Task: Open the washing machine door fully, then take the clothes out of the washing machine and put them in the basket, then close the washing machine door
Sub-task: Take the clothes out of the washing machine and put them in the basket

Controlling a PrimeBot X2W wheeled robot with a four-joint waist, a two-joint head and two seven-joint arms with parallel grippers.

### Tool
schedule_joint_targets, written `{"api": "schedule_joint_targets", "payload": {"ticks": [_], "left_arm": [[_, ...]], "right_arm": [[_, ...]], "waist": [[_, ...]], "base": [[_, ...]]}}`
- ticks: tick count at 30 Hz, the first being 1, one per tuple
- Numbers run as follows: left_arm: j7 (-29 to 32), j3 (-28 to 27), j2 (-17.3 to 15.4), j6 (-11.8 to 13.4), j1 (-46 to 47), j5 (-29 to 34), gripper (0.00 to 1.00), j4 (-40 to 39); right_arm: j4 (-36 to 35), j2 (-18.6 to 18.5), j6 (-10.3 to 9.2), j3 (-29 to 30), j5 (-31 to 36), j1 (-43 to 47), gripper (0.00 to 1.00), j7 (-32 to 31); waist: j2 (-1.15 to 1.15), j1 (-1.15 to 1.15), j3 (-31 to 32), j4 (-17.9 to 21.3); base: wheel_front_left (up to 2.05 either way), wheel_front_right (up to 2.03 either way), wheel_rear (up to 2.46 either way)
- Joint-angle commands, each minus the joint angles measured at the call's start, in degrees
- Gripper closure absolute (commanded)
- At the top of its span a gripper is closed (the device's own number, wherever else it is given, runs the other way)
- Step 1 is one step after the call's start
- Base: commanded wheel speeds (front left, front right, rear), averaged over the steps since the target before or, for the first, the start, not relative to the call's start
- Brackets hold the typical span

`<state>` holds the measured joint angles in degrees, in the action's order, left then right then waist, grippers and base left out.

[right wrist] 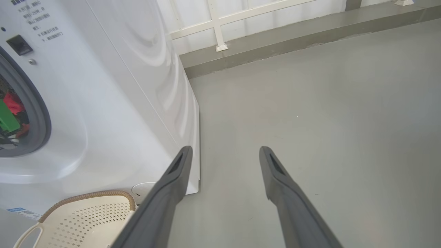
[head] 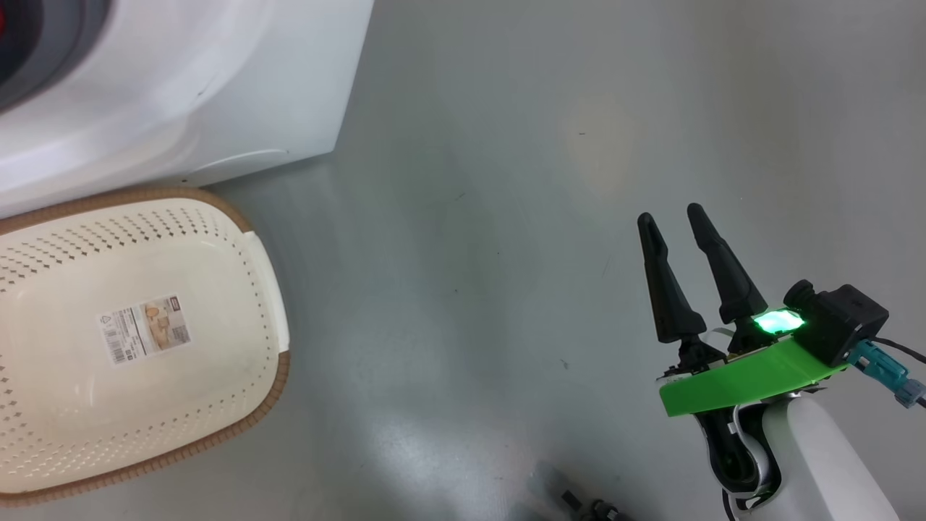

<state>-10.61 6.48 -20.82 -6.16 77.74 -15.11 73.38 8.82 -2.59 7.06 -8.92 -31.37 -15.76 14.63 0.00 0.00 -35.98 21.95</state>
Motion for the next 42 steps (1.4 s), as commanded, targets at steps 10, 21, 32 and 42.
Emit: {"api": "schedule_joint_targets", "payload": {"ticks": [10,21,32,42], "left_arm": [[1.5,1.2,-1.9,-0.6,-0.4,-0.3,1.00,0.1],[-4.3,-2.4,1.0,0.0,-6.3,-4.7,1.00,-2.8],[-4.4,-12.6,6.8,0.8,-25.8,-2.0,1.00,-31.8],[-4.4,-20.7,15.0,-0.8,-39.6,4.5,1.00,-50.9]], "right_arm": [[-1.2,-0.3,0.43,-1.2,-0.1,-0.4,0.00,0.4],[-0.7,-0.3,0.43,0.1,2.1,0.6,0.00,0.4],[-0.7,-0.3,0.43,2.5,5.1,3.0,0.00,0.4],[-1.1,-0.3,0.43,4.5,6.7,4.6,0.00,0.4]], "waist": [[0.00,0.00,0.8,-0.5],[0.00,0.00,4.9,-4.5],[0.00,0.00,9.1,-9.4],[0.00,0.00,11.0,-12.6]], "base": [[0.00,0.00,0.00],[0.00,0.00,0.00],[0.00,0.00,0.00],[0.00,0.00,0.00]]}}
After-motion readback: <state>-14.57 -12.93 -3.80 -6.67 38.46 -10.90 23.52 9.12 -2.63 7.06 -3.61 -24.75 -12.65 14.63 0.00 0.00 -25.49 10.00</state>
